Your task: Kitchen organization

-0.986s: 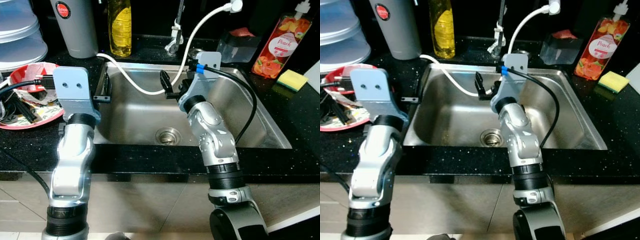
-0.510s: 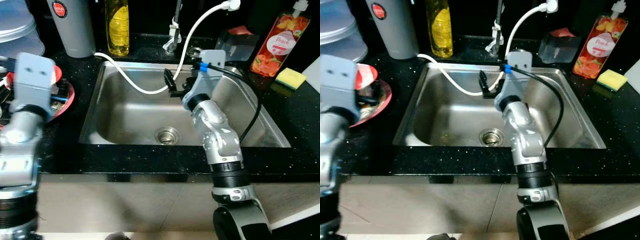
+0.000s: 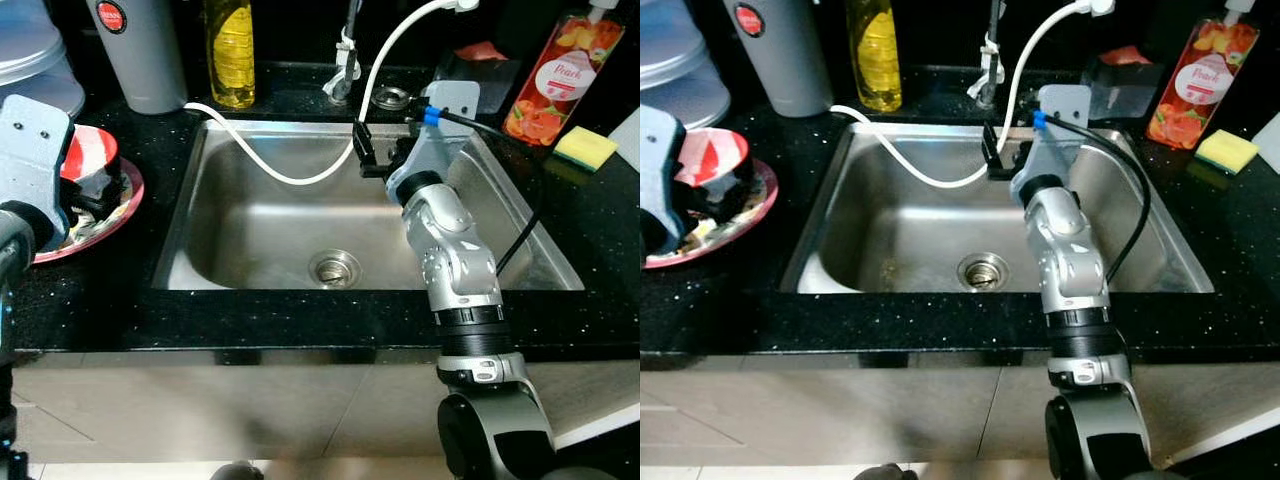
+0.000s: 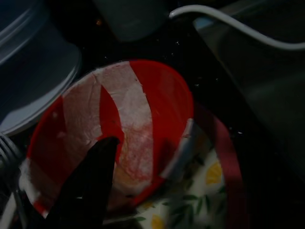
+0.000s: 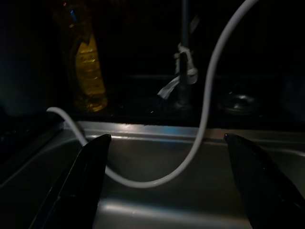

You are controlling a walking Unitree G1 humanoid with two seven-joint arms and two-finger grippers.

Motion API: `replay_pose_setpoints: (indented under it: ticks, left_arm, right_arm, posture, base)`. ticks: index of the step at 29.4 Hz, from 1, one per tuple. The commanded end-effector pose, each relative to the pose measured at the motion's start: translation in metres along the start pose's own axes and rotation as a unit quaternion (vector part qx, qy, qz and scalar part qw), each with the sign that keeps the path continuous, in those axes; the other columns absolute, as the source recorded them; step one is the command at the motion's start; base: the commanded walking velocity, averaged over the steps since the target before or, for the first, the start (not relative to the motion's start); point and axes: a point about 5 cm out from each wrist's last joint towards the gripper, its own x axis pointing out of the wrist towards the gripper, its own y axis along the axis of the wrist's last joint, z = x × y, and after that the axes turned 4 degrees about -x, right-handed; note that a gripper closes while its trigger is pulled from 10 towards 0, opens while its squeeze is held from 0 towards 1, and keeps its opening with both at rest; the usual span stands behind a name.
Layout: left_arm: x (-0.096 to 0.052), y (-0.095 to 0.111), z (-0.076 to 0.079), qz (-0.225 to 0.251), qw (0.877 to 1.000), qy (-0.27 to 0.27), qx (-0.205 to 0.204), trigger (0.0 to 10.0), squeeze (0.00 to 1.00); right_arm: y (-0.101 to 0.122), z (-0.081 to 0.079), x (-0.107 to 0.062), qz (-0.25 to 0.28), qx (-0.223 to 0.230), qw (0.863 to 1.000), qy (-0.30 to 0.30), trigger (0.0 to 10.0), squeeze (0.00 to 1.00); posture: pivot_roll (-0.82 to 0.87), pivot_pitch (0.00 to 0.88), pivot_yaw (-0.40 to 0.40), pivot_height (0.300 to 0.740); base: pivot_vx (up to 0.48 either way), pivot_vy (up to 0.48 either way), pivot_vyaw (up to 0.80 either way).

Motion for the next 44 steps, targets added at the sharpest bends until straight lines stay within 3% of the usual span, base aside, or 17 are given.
replay_pose_setpoints:
  ticks: [1,7,8,9,10,12,13,14,21,27,29,31,32,33,34,39,44]
  left_arm:
    - [-0.001,0.004,-0.006,-0.004,1.000,-0.005,0.018,10.0,0.00]
    - [0.010,0.002,-0.036,-0.052,0.997,-0.016,0.052,10.0,0.00]
    - [0.012,0.002,-0.039,-0.059,0.997,-0.023,0.048,7.8,0.00]
    - [0.013,0.000,-0.043,-0.067,0.996,-0.030,0.043,7.8,0.00]
    - [0.014,-0.004,-0.044,-0.078,0.995,-0.043,0.036,2.7,0.00]
    - [0.015,-0.006,-0.044,-0.085,0.995,-0.053,0.030,2.7,0.00]
    - [0.015,-0.010,-0.044,-0.093,0.993,-0.060,0.029,0.6,0.00]
    - [0.015,-0.016,-0.043,-0.102,0.991,-0.074,0.038,0.0,0.00]
    - [0.016,-0.019,-0.038,-0.099,0.985,-0.091,0.103,0.0,0.00]
    - [0.019,-0.008,-0.036,-0.067,0.981,-0.090,0.159,0.0,0.00]
    - [0.018,0.004,-0.028,-0.029,0.975,-0.110,0.190,0.0,0.00]
    - [0.017,0.014,-0.020,0.002,0.969,-0.133,0.207,0.0,0.00]
    - [0.017,0.019,-0.015,0.016,0.966,-0.142,0.214,3.5,0.00]
    - [0.017,0.022,-0.013,0.026,0.964,-0.147,0.219,3.5,0.00]
    - [0.018,0.038,0.000,0.062,0.954,-0.172,0.237,10.0,0.00]
    - [0.026,0.060,0.017,0.103,0.944,-0.193,0.246,10.0,0.00]
    - [0.041,0.072,0.052,0.136,0.927,-0.267,0.226,10.0,0.00]
  right_arm:
    - [0.001,-0.006,0.003,0.000,0.000,1.000,0.013,10.0,0.00]
    - [-0.003,-0.031,0.012,-0.015,0.000,0.997,0.069,10.0,0.00]
    - [-0.002,-0.033,0.013,-0.015,0.002,0.997,0.074,10.0,0.00]
    - [-0.001,-0.035,0.015,-0.015,0.003,0.997,0.077,10.0,0.00]
    - [-0.001,-0.036,0.016,-0.015,0.004,0.997,0.079,10.0,0.00]
    - [0.000,-0.036,0.016,-0.015,0.004,0.997,0.080,10.0,0.00]
    - [0.000,-0.036,0.017,-0.016,0.004,0.997,0.081,10.0,0.00]
    - [-0.001,-0.036,0.018,-0.017,0.003,0.996,0.083,10.0,0.00]
    - [-0.002,-0.036,0.019,-0.021,0.001,0.996,0.087,10.0,0.00]
    - [-0.003,-0.043,0.021,-0.018,0.009,0.994,0.106,10.0,0.00]
    - [0.002,-0.049,0.019,-0.003,0.029,0.988,0.155,10.0,0.00]
    - [0.006,-0.053,0.015,0.013,0.017,0.981,0.195,10.0,0.00]
    - [0.006,-0.055,0.013,0.015,0.009,0.978,0.210,10.0,0.00]
    - [0.006,-0.055,0.012,0.016,0.004,0.976,0.219,10.0,0.00]
    - [0.005,-0.050,0.010,0.016,-0.017,0.974,0.225,10.0,0.00]
    - [0.002,-0.036,0.009,0.010,-0.031,0.976,0.214,10.0,0.00]
    - [0.001,-0.018,0.002,0.009,-0.079,0.971,0.225,10.0,0.00]
  posture:
    - [0.17,0.000,-0.004,0.740]
    - [0.18,0.000,-0.003,0.740]
    - [0.18,0.000,-0.003,0.740]
    - [0.19,0.000,-0.004,0.740]
    - [0.19,0.000,-0.005,0.740]
    - [0.19,0.000,-0.005,0.740]
    - [0.19,0.008,-0.007,0.740]
    - [0.19,0.012,-0.008,0.740]
    - [0.19,0.017,-0.016,0.740]
    - [0.19,0.011,-0.016,0.740]
    - [0.20,0.009,-0.018,0.740]
    - [0.20,0.009,-0.017,0.740]
    - [0.20,0.009,-0.017,0.740]
    - [0.20,0.009,-0.017,0.740]
    - [0.19,0.009,-0.012,0.740]
    - [0.19,0.011,-0.007,0.740]
    - [0.16,0.020,0.013,0.740]
  base:
    - [0.000,0.000,0.00]
    - [0.000,0.000,0.00]
    - [0.000,0.000,0.00]
    - [0.000,0.000,0.00]
    - [0.000,0.000,0.00]
    - [0.000,0.000,0.00]
    - [0.000,0.000,0.00]
    - [0.000,0.000,0.00]
    - [0.000,0.000,0.00]
    - [0.000,0.000,0.00]
    - [0.000,0.000,0.00]
    - [0.000,0.000,0.00]
    - [0.000,0.000,0.00]
    - [0.000,0.000,0.00]
    - [0.000,0.000,0.00]
    - [0.000,0.000,0.00]
    - [0.000,0.000,0.00]
